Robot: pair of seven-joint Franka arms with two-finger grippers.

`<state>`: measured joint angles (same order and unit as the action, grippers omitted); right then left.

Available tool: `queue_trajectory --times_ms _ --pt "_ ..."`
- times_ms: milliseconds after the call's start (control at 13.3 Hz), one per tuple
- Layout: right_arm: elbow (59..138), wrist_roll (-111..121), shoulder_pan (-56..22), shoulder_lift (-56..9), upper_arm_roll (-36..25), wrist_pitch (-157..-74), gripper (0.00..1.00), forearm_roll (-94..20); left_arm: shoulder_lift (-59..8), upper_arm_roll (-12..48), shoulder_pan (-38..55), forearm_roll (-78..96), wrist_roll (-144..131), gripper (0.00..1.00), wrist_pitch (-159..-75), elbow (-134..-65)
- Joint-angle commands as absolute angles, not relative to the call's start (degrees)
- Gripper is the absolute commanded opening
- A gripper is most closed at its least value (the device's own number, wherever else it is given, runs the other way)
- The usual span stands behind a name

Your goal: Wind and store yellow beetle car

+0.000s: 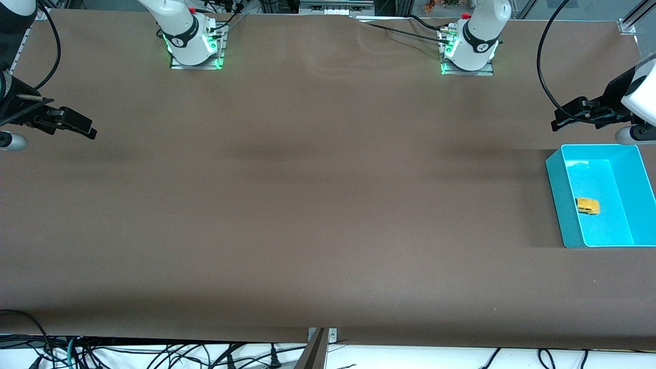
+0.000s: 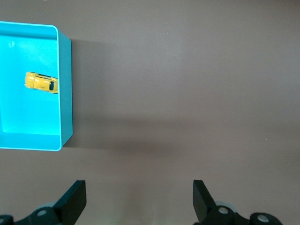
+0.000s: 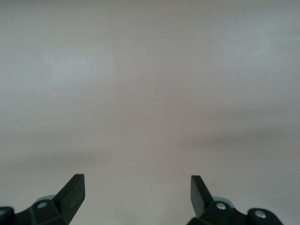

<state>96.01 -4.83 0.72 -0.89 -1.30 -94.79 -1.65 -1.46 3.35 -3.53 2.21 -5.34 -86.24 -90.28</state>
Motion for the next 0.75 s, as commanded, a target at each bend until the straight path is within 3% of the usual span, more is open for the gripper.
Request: queue_trajectory --times_ms 0,676 --pt "95.6 -4.9 1.3 -1.0 -1.1 -94.9 1.00 -2.0 -2.5 3.0 -3.4 2.9 -3.6 1.00 -84.8 -88.0" --pt "95.6 -4.9 1.3 -0.9 -1.0 -94.9 1.00 -2.0 -3.2 2.9 -3.4 2.8 -3.6 1.00 -84.9 -87.6"
